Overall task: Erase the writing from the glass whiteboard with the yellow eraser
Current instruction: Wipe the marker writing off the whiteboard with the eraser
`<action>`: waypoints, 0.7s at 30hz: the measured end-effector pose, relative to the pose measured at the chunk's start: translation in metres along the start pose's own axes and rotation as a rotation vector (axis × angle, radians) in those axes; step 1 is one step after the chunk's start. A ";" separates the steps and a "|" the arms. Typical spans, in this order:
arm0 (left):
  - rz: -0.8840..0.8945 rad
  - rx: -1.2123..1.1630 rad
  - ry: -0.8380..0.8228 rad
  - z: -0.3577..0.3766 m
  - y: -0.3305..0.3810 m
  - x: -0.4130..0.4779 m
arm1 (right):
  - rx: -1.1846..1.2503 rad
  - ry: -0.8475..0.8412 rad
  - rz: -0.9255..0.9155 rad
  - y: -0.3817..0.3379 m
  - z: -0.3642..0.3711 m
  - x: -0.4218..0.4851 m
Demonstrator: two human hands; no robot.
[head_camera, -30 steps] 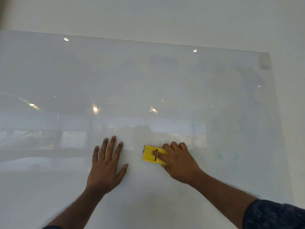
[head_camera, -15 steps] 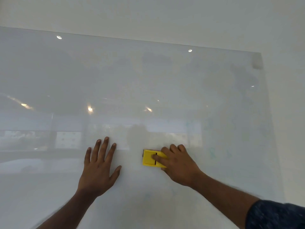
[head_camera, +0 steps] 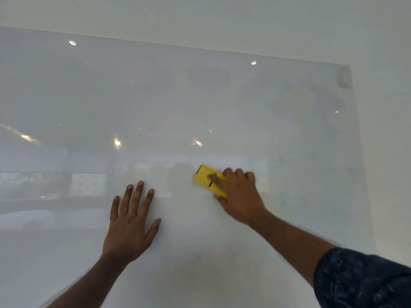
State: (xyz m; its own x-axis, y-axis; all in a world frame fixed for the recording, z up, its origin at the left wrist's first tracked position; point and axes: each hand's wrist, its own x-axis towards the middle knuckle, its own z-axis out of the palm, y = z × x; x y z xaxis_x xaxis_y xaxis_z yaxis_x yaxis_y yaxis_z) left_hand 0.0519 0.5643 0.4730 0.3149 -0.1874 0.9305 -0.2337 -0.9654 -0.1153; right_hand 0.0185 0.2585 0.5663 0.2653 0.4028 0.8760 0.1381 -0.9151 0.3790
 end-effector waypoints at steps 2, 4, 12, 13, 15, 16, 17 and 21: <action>0.000 -0.003 0.006 0.001 0.001 -0.001 | 0.009 -0.024 -0.149 -0.008 0.008 -0.025; 0.005 0.003 0.009 0.002 0.000 -0.001 | -0.003 -0.026 -0.222 -0.001 0.008 -0.033; 0.004 0.002 0.027 0.004 -0.001 -0.001 | -0.079 0.028 0.148 0.034 -0.011 0.034; 0.007 0.000 0.032 0.005 -0.001 -0.001 | -0.068 0.036 0.166 0.029 -0.009 0.034; 0.012 0.003 0.040 0.007 -0.002 -0.001 | -0.035 0.033 0.149 0.013 -0.005 0.021; 0.013 0.008 0.042 0.007 -0.002 -0.001 | -0.008 0.029 0.101 0.003 -0.001 0.009; 0.016 0.014 0.042 0.007 -0.002 -0.001 | 0.020 0.016 0.037 -0.006 0.003 -0.004; 0.110 0.049 0.026 0.003 0.000 0.004 | 0.007 -0.030 -0.170 -0.014 0.009 -0.035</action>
State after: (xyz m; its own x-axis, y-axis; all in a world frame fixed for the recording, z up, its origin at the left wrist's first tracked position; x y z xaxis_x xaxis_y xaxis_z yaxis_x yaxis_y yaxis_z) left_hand 0.0558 0.5625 0.4759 0.2653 -0.2883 0.9201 -0.2205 -0.9471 -0.2332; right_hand 0.0163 0.2573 0.5279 0.2664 0.5519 0.7902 0.1895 -0.8338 0.5185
